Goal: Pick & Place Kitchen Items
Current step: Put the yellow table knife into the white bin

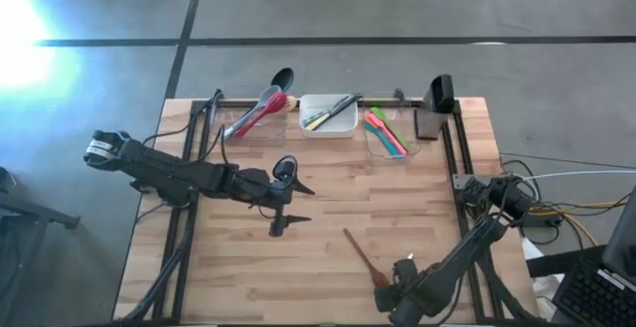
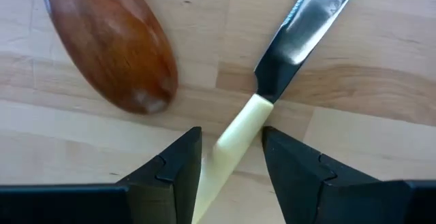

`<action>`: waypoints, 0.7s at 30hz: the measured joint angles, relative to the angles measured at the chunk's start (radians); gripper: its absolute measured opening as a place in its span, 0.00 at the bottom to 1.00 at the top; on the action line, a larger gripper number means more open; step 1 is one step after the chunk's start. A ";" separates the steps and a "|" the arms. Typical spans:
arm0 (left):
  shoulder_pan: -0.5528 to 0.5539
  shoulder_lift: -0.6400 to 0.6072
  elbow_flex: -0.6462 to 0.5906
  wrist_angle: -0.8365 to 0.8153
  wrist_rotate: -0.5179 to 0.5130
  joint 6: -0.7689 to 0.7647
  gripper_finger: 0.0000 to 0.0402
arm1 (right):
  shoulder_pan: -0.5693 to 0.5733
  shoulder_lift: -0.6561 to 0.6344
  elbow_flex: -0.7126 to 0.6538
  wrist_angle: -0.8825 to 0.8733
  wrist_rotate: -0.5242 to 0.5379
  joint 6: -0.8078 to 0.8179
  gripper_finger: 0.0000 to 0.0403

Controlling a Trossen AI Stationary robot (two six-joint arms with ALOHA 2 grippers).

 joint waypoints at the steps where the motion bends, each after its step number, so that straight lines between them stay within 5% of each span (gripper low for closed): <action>1: 0.000 0.000 0.000 -0.001 0.000 0.000 0.82 | -0.001 0.000 -0.008 0.004 -0.006 0.000 0.37; 15: 0.000 0.000 -0.001 -0.004 0.000 0.000 0.82 | -0.016 -0.006 -0.077 0.026 -0.048 -0.022 0.08; 21: 0.000 0.000 -0.001 -0.005 0.000 0.000 0.82 | -0.015 -0.009 -0.073 0.018 -0.040 -0.045 0.07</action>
